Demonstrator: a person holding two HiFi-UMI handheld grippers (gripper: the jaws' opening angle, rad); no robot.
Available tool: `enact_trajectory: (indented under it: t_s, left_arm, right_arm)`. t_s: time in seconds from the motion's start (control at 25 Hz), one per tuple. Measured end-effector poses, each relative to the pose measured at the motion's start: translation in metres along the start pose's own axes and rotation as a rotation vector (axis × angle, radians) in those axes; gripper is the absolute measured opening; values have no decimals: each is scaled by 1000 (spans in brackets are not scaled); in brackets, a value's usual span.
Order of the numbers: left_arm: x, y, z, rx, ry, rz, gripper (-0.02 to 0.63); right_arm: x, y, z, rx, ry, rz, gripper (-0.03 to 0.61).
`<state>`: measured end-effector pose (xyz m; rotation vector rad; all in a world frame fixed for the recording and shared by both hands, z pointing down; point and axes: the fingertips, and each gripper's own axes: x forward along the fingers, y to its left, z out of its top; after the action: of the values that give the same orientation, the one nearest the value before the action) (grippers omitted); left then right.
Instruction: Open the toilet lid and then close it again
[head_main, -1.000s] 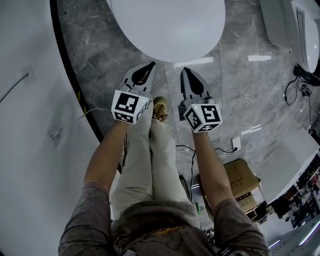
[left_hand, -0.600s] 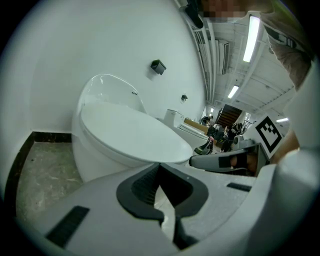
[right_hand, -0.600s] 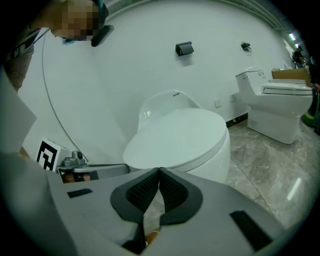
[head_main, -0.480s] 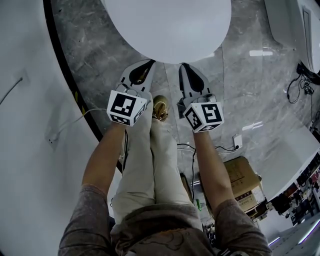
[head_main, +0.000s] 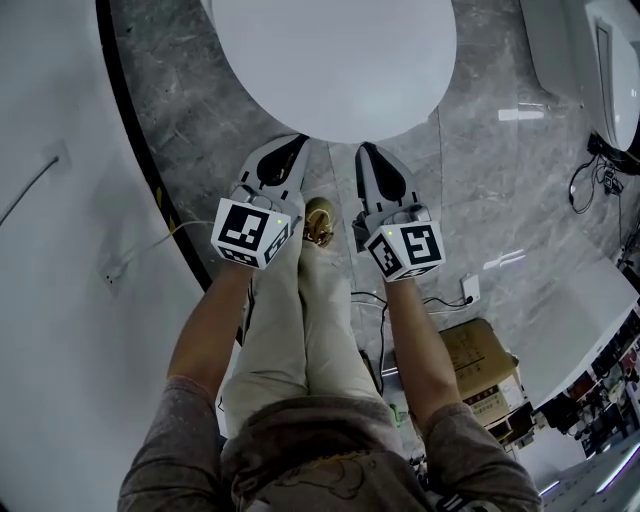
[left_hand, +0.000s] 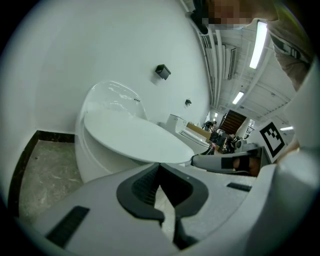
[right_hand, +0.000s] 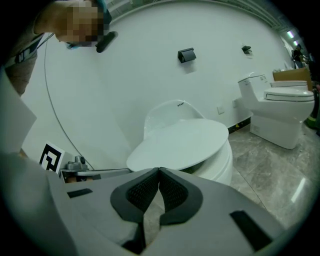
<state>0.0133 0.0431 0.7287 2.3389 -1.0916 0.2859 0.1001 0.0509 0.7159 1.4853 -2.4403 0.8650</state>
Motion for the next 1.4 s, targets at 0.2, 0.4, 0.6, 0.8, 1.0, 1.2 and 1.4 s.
enact_trajectory:
  t_s: [0.2, 0.4, 0.6, 0.8, 1.0, 1.2, 1.4]
  left_arm:
    - [-15, -13, 47, -13, -35, 4, 8]
    - [-31, -22, 109, -52, -77, 18, 8]
    - [-40, -24, 184, -50, -121, 44, 8]
    - [-40, -14, 254, -28, -126, 70, 8]
    - [-32, 2, 313, -33, -130, 80, 8]
    - [-20, 26, 367, -50, -137, 84, 8]
    - [-4, 51, 416, -28, -126, 75, 8]
  right_arm:
    - [-14, 20, 52, -15, -36, 21, 26]
    - [-24, 44, 116, -43, -74, 48, 26]
    - [-20, 61, 185, -86, -81, 49, 26]
    - [6, 69, 255, -105, -63, 10, 26]
    - [29, 81, 316, -105, -61, 0, 26]
    - [62, 91, 369, -96, -80, 1, 26]
    - [98, 92, 419, -94, -104, -1, 26]
